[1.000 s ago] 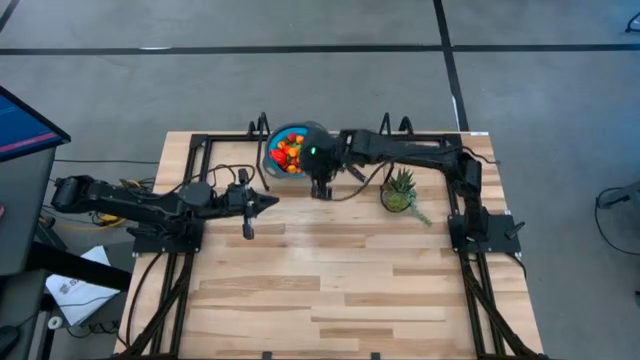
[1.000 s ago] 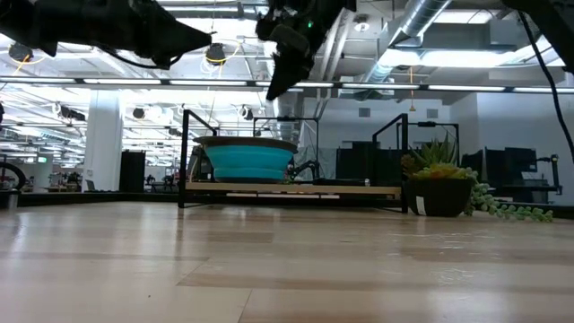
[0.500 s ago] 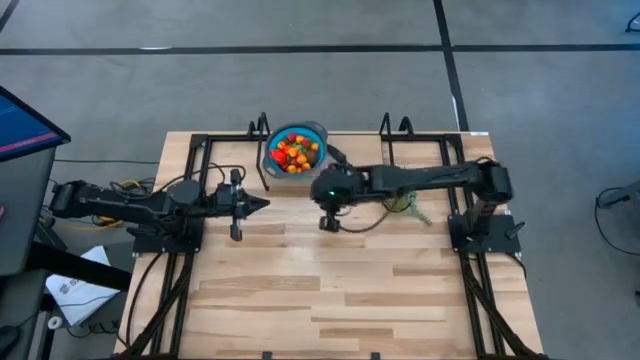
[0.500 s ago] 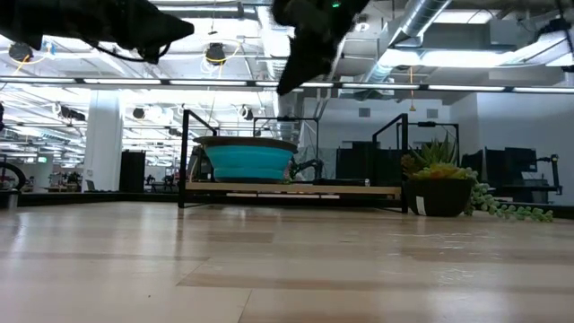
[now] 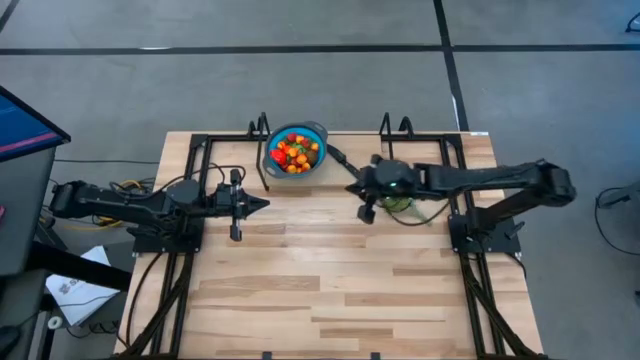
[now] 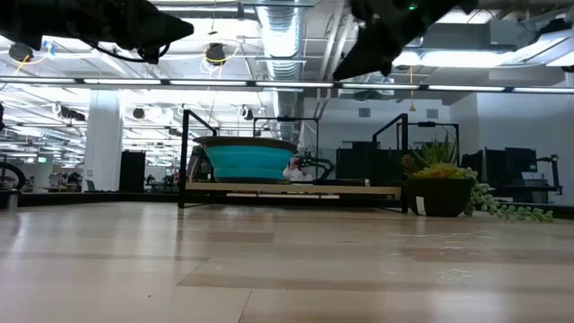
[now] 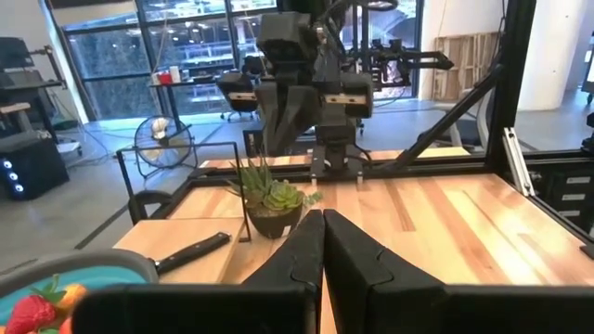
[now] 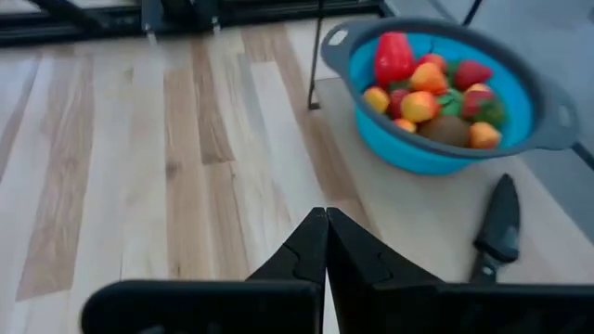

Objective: Pick & Place Fruit
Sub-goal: Return to Home Position

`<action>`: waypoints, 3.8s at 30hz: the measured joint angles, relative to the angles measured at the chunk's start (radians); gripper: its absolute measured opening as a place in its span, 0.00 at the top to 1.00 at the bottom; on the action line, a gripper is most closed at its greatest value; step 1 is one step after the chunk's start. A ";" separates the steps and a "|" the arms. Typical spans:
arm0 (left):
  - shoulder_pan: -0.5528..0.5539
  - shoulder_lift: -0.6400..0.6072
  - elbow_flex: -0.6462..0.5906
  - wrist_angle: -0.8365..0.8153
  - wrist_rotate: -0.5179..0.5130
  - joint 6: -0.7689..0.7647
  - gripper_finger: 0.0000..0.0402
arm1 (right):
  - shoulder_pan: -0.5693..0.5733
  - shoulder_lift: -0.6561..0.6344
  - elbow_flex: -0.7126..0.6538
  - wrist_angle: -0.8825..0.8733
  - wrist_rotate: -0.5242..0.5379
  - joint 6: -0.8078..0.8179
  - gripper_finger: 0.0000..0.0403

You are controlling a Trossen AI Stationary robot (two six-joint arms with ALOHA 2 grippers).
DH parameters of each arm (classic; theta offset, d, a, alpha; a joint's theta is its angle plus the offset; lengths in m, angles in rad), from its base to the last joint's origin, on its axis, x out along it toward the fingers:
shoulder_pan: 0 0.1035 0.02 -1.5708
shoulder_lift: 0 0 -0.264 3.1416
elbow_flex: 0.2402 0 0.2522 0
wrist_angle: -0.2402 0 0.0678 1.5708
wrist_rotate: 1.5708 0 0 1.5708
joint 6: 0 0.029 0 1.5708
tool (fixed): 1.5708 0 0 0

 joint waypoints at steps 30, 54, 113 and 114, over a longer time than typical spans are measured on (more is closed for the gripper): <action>0.034 -0.224 0.000 -0.156 -0.029 0.080 1.00 | -0.008 -0.559 -0.380 0.095 0.000 -0.009 1.00; 0.034 -0.493 0.000 -0.309 -0.070 0.101 1.00 | 0.021 -0.670 -0.402 0.051 0.000 -0.036 1.00; 0.034 -0.625 -0.306 -0.294 0.082 0.052 1.00 | 0.020 -1.022 -0.401 -0.090 -0.072 -0.035 1.00; 0.034 -0.625 -0.306 -0.294 0.082 0.051 1.00 | 0.020 -1.034 -0.401 -0.090 -0.072 -0.035 1.00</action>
